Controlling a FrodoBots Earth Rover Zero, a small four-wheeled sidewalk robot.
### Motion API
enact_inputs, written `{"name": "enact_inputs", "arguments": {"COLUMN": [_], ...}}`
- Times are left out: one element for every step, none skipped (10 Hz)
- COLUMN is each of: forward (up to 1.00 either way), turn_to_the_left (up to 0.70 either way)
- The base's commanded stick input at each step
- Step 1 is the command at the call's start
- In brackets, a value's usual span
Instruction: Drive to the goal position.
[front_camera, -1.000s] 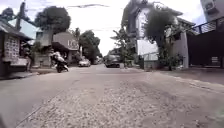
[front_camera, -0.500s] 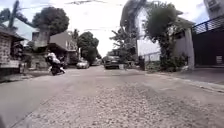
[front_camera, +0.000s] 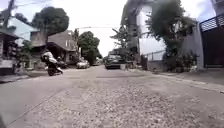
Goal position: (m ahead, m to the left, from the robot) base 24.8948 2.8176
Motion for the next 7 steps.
{"name": "enact_inputs", "arguments": {"forward": [1.00, 1.00, 1.00, 1.00, 1.00, 1.00, 1.00], "turn_to_the_left": [0.00, 0.00, 0.00, 0.00, 0.00, 0.00, 0.00]}}
